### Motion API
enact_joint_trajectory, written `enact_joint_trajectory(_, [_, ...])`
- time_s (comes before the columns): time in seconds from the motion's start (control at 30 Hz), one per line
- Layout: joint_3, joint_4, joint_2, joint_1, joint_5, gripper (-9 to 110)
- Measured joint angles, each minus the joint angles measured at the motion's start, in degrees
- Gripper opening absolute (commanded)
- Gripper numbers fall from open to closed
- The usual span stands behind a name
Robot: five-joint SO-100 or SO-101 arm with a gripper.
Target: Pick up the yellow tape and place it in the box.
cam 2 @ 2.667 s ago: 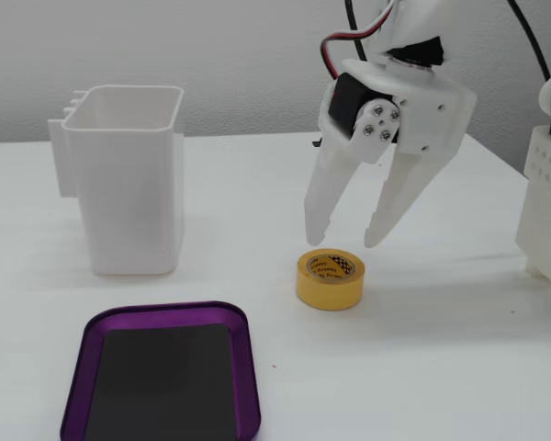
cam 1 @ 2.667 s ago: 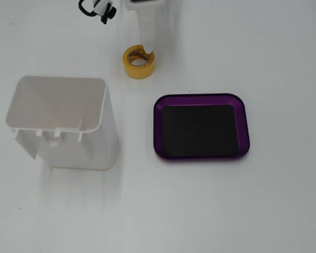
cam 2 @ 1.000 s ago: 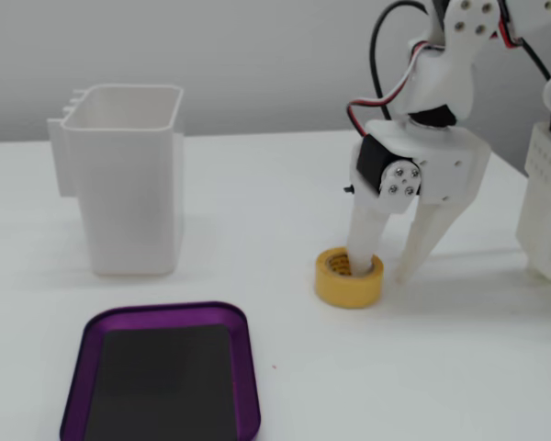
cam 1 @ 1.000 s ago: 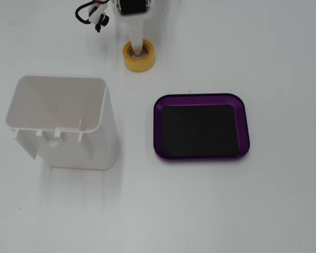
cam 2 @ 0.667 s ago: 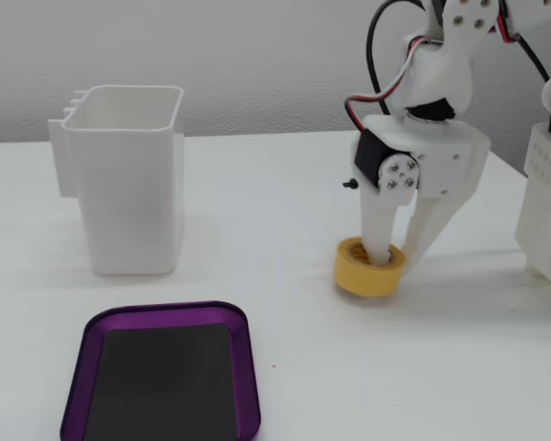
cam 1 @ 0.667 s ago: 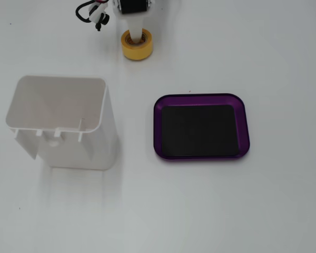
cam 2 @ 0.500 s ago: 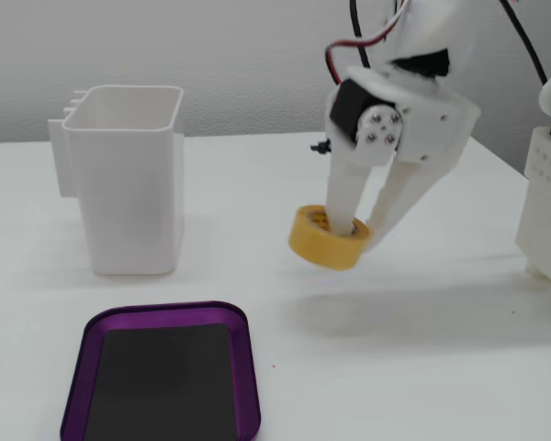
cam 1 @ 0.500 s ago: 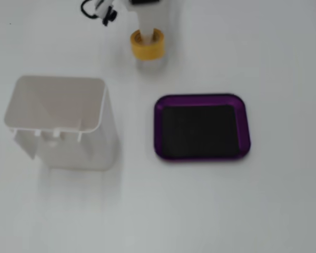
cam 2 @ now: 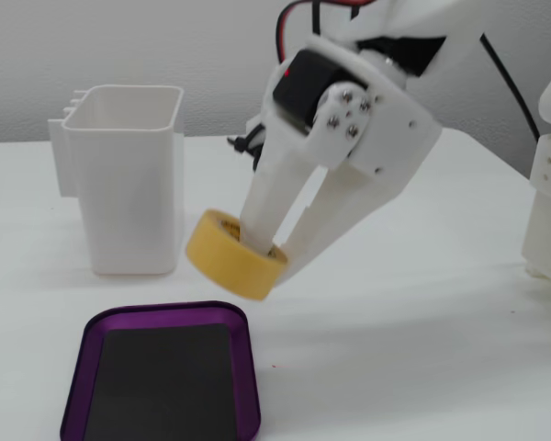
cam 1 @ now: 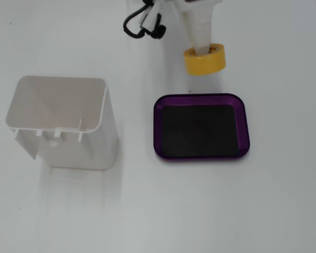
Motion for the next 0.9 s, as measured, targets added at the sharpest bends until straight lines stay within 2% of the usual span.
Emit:
enact_joint_trajectory(0.23, [-9.58, -4.22, -18.11, 0.79, 0.09, -1])
enact_joint_trajectory(0.47, [-17.05, -4.22, -28.83, 0.18, 0.00, 2])
enact_joint_trajectory(0.6, [-18.11, -3.60, -29.88, 0.70, 0.09, 8])
enact_joint_trajectory(0.9, [-22.85, 11.69, -22.15, 4.66, 0.09, 10])
